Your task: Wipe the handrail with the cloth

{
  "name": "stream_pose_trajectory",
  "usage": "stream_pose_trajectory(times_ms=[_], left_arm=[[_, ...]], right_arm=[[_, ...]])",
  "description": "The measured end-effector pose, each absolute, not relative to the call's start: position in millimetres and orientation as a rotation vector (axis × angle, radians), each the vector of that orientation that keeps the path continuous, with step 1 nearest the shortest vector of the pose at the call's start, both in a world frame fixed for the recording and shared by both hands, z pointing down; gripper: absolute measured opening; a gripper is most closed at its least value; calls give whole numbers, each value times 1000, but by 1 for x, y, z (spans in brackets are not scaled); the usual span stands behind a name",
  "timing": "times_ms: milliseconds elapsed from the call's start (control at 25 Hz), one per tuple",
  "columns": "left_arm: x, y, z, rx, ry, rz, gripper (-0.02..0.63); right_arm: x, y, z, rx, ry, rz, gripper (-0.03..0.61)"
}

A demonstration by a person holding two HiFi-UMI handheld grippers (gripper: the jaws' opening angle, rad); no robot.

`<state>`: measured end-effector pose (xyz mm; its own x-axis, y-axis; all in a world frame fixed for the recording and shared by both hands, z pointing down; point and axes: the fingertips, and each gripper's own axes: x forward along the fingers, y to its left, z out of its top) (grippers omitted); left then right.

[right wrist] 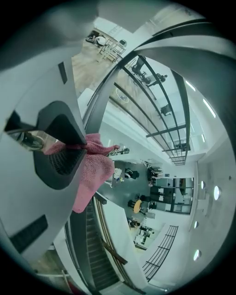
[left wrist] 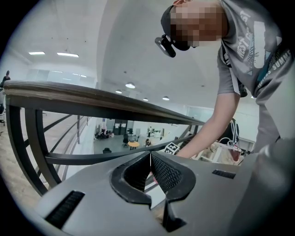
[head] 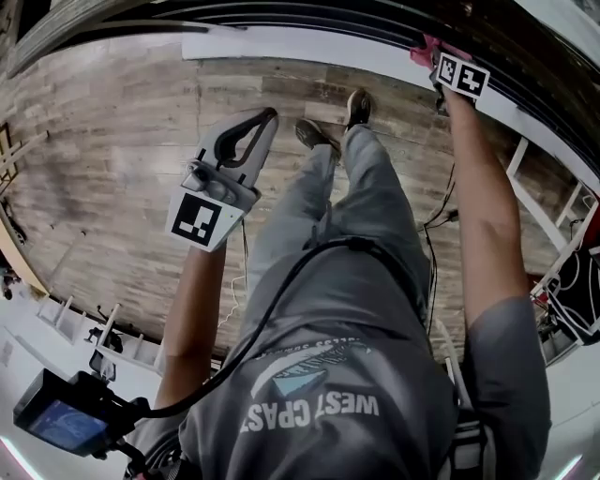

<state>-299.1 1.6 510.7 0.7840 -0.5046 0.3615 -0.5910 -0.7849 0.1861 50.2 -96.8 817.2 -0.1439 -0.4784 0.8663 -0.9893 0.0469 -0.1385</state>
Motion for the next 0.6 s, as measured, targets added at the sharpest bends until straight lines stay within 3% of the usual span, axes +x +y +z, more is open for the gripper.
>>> stream_pose_trajectory(times_ms=[160,440,600], left_arm=[[-285,-4,514,2675,-831,434,6],[-248,-33,514,2718,-799,454,6],[-222,-40,497,2755,-805,457,6]], right_arm=[[46,-95,817,1564,-1685,1006,29],[-47,-123,822,1330,-1906,933,29],[-58,-125,811,1215,-1985,923,29]])
